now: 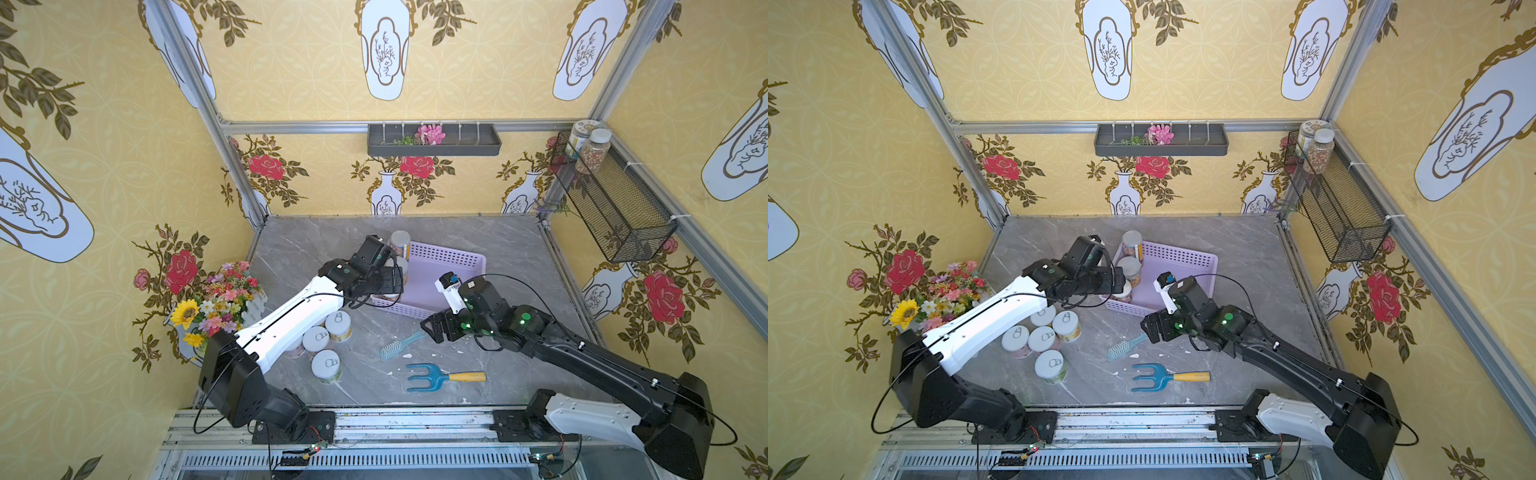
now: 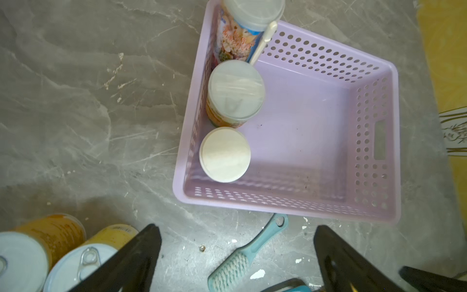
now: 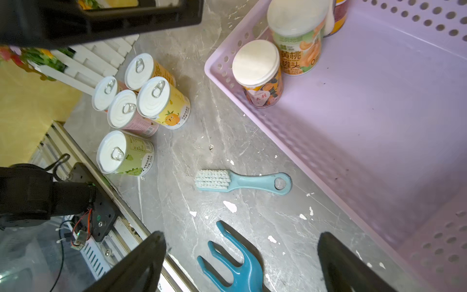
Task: Put the canned food in the basket
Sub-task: Place the canned food in the basket, then pick up the canned food from the center of the board.
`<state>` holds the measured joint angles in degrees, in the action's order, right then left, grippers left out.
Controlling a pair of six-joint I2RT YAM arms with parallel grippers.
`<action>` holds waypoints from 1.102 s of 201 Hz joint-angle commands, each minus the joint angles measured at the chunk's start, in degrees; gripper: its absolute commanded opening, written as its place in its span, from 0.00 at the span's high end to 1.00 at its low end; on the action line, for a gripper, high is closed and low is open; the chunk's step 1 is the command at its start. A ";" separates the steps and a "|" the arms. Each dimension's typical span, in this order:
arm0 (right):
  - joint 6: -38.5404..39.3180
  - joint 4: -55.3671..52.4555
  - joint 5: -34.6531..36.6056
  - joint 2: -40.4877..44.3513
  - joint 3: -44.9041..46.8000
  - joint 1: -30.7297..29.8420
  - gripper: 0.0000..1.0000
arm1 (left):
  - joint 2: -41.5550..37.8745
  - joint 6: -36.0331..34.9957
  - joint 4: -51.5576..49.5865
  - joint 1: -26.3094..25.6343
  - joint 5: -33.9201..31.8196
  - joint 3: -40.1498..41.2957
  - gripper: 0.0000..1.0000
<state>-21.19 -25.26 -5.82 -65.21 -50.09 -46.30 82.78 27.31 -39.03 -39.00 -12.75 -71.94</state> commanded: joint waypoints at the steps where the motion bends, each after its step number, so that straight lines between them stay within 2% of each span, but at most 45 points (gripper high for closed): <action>1: -1.08 6.35 4.24 -3.76 -1.45 -3.61 0.03 | -5.61 7.61 2.15 0.15 1.07 5.74 0.00; 30: -1.29 10.40 4.42 -9.88 -3.75 -7.74 0.03 | -12.83 12.33 1.40 0.84 0.30 12.10 0.00; 59: -2.33 13.68 5.29 -15.67 -6.32 -12.15 0.03 | -17.11 13.91 -2.39 3.74 0.65 13.98 0.00; 94: -3.70 17.25 8.89 -22.13 -9.33 -19.66 0.03 | -21.93 13.76 -7.03 12.41 5.85 14.47 0.00; 101: -3.68 17.58 9.41 -23.47 -10.02 -20.99 0.03 | -22.79 13.46 -8.30 16.05 6.79 14.40 0.00; 130: -3.39 18.47 9.79 -29.07 -13.41 -24.92 0.03 | -24.72 11.34 -13.55 25.01 9.91 13.51 0.00; 181: -1.67 17.94 8.60 -37.71 -20.40 -28.78 0.03 | -26.92 8.38 -17.72 37.28 15.17 13.53 0.00; 221: -1.08 11.85 8.66 -44.57 -28.90 -29.59 0.03 | -28.71 7.37 -16.60 46.51 21.40 16.98 0.00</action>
<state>-23.44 -10.20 2.63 -106.87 -75.05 -75.64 54.96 36.40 -55.22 3.75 3.16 -56.60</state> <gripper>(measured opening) 0.974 0.999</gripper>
